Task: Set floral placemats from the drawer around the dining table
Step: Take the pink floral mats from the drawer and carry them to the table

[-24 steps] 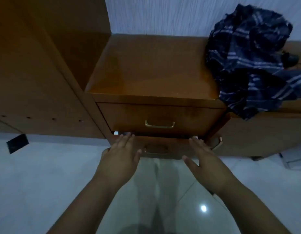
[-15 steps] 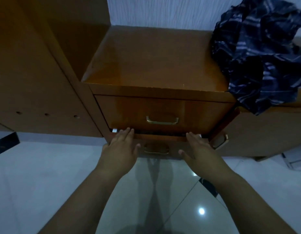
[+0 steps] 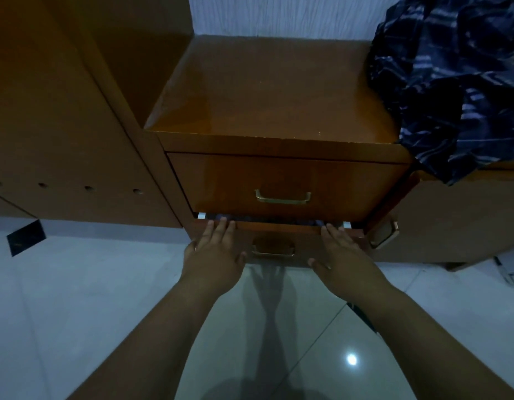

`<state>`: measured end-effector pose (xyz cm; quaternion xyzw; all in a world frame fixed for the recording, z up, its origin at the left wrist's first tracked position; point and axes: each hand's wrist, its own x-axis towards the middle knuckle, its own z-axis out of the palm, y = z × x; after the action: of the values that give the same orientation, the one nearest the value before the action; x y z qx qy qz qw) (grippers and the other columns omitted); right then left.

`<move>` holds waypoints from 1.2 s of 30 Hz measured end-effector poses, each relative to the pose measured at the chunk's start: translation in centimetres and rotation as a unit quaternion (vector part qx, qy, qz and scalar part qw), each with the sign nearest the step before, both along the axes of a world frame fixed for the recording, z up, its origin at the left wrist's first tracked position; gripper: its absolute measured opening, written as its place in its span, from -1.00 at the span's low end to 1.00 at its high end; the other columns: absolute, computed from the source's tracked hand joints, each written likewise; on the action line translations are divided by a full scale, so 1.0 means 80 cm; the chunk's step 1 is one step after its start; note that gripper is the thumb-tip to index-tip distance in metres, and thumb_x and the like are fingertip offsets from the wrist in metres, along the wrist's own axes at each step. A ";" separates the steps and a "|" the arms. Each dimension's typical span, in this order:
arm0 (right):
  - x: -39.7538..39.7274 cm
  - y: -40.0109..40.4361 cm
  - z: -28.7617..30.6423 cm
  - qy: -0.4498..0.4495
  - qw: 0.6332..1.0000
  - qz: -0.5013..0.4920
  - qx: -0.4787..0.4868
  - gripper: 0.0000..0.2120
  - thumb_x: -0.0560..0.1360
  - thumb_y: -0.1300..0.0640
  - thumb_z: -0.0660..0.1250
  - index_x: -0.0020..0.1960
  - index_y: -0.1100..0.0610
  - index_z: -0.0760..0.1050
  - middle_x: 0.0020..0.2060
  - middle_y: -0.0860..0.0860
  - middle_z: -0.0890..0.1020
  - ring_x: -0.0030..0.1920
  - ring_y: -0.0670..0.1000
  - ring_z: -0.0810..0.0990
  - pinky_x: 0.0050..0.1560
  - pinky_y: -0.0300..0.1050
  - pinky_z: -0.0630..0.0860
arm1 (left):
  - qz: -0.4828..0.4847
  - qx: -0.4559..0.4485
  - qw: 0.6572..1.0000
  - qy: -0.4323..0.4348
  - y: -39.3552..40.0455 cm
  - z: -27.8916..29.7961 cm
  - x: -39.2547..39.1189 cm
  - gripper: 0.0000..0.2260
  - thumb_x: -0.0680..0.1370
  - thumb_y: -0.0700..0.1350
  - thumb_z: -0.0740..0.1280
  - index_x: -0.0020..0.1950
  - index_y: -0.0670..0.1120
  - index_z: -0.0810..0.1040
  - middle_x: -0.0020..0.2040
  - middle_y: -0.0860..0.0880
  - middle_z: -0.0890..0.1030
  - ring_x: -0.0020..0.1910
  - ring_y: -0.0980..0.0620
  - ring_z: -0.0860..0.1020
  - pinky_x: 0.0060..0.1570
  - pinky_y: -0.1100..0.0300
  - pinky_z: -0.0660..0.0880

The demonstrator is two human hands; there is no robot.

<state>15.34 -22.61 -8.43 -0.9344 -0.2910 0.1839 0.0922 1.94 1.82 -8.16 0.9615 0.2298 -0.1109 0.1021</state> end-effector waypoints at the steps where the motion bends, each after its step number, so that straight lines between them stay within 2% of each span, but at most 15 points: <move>1: -0.002 -0.001 -0.001 -0.003 1.000 -0.001 0.007 -0.19 0.58 -0.30 0.16 0.64 0.09 -0.06 0.63 0.00 -0.01 0.62 0.05 -0.08 0.59 0.03 0.03 | 0.003 0.004 1.000 -0.005 -0.002 0.000 -0.002 -0.30 0.63 0.28 0.07 0.66 0.05 -0.09 0.67 0.06 -0.09 0.64 -0.01 -0.11 0.50 -0.14 0.13; 4: -0.010 -0.002 -0.001 -0.016 1.000 -0.010 0.020 -0.16 0.54 -0.31 0.22 0.63 0.09 0.00 0.62 0.01 0.07 0.61 0.08 0.01 0.57 0.04 0.13 | 0.010 0.018 1.000 -0.016 -0.013 0.001 -0.008 -0.27 0.60 0.31 0.11 0.66 0.01 -0.03 0.67 0.03 -0.01 0.64 -0.03 -0.07 0.50 -0.13 0.14; 7: -0.019 -0.002 0.002 -0.051 0.998 -0.013 0.019 -0.19 0.51 -0.33 0.21 0.61 0.09 0.13 0.55 0.03 0.23 0.52 0.12 0.21 0.47 0.07 0.32 | 0.018 0.015 0.999 -0.023 -0.022 0.005 -0.010 -0.29 0.58 0.30 0.15 0.63 -0.01 0.09 0.64 -0.01 0.14 0.62 -0.06 0.07 0.46 -0.14 0.22; 10: -0.024 -0.005 0.010 -0.065 0.998 -0.004 0.007 -0.28 0.54 -0.29 0.21 0.57 0.07 0.23 0.46 0.02 0.34 0.44 0.11 0.30 0.39 0.04 0.38 | 0.009 0.008 1.000 -0.024 -0.024 0.016 -0.013 -0.42 0.60 0.24 0.16 0.55 0.00 0.24 0.49 -0.04 0.35 0.46 -0.10 0.35 0.33 -0.12 0.38; 12: -0.028 -0.008 0.015 -0.062 0.998 -0.003 0.003 -0.34 0.56 -0.27 0.20 0.54 0.06 0.29 0.41 0.01 0.39 0.39 0.10 0.33 0.35 0.01 0.39 | -0.008 0.013 1.000 -0.013 -0.023 0.025 -0.017 -0.50 0.63 0.18 0.14 0.53 0.02 0.29 0.41 -0.03 0.41 0.35 -0.10 0.43 0.24 -0.09 0.43; 16: -0.033 -0.009 0.022 -0.014 1.000 -0.010 0.009 -0.50 0.57 -0.17 0.26 0.40 0.09 0.40 0.27 0.04 0.44 0.28 0.09 0.44 0.23 -0.02 0.45 | -0.023 0.013 1.000 0.009 -0.024 0.041 -0.024 -0.58 0.62 0.10 0.20 0.46 0.03 0.36 0.32 -0.03 0.44 0.26 -0.11 0.45 0.19 -0.03 0.45; 19: -0.037 -0.011 0.026 -0.001 1.000 -0.005 -0.003 -0.59 0.55 -0.04 0.28 0.33 0.14 0.43 0.22 0.06 0.45 0.16 0.14 0.52 0.06 -0.05 0.46 | -0.015 0.025 0.999 0.015 -0.026 0.044 -0.027 -0.64 0.60 0.02 0.24 0.39 0.00 0.41 0.23 -0.04 0.47 0.18 -0.14 0.49 0.12 -0.01 0.47; 23: -0.042 -0.012 0.034 0.017 1.000 -0.011 -0.022 -0.67 0.56 -0.04 0.26 0.23 0.12 0.47 0.14 0.06 0.49 0.09 0.12 0.55 0.05 -0.02 0.51 | -0.015 0.045 0.998 0.036 -0.031 0.039 -0.031 -0.65 0.55 0.02 0.28 0.32 0.00 0.41 0.17 -0.05 0.47 0.13 -0.12 0.51 0.11 -0.03 0.46; 28: -0.048 -0.015 0.043 0.056 0.997 -0.008 -0.044 -0.76 0.53 -0.03 0.30 0.11 0.08 0.44 0.05 0.02 0.46 0.06 0.08 0.52 0.05 0.03 0.53 | -0.017 0.073 0.996 0.051 -0.026 0.034 -0.032 -0.68 0.55 -0.04 0.29 0.31 -0.01 0.43 0.17 -0.03 0.49 0.19 -0.10 0.48 0.04 -0.01 0.49; 36: -0.037 -0.013 0.042 0.062 0.993 0.038 -0.098 -0.76 0.56 0.01 0.27 0.14 0.14 0.44 0.05 0.07 0.47 0.09 0.09 0.50 -0.01 -0.07 0.44 | -0.077 0.089 0.986 0.118 -0.023 0.038 -0.026 -0.65 0.59 0.00 0.28 0.35 -0.03 0.38 0.25 -0.06 0.48 0.26 -0.10 0.46 0.12 -0.03 0.43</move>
<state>12.37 -23.65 -5.06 -0.9138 -0.3008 0.2725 0.0109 -0.15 -0.02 -5.09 0.9617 0.1747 -0.2102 -0.0202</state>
